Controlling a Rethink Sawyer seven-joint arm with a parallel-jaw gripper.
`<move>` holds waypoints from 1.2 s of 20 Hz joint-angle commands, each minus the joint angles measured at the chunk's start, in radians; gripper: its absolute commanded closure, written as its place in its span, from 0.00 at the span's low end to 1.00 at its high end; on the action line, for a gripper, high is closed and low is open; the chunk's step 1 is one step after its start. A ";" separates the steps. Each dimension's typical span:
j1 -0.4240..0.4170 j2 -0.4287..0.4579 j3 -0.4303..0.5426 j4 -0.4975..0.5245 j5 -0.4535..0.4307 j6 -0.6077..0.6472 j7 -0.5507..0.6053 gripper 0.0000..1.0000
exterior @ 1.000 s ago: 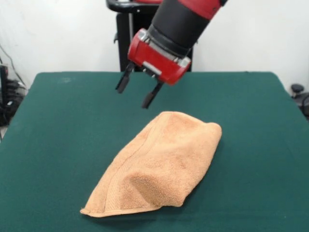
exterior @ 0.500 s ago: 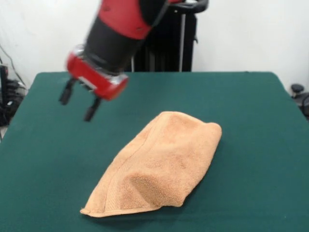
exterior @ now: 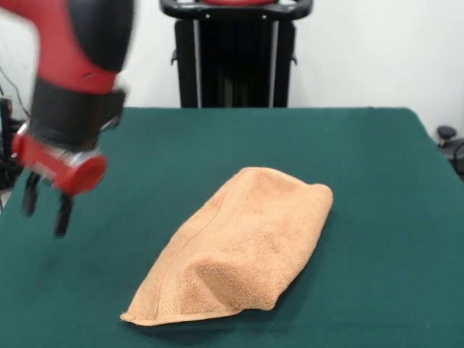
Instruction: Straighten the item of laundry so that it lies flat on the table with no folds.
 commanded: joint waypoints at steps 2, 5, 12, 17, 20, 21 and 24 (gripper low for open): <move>-0.485 0.273 0.914 0.236 -0.375 -0.246 -0.255 0.00; -0.574 0.369 1.044 0.228 -0.490 -0.183 -0.263 0.00; -0.613 0.398 1.119 0.224 -0.535 -0.032 -0.332 0.00; -0.601 0.375 1.113 0.233 -0.538 -0.038 -0.271 0.00; -0.619 0.404 1.141 0.240 -0.527 -0.006 -0.294 0.00; -0.630 0.424 1.157 0.238 -0.518 0.022 -0.324 0.00; -0.650 0.455 1.196 0.236 -0.496 0.106 -0.405 0.00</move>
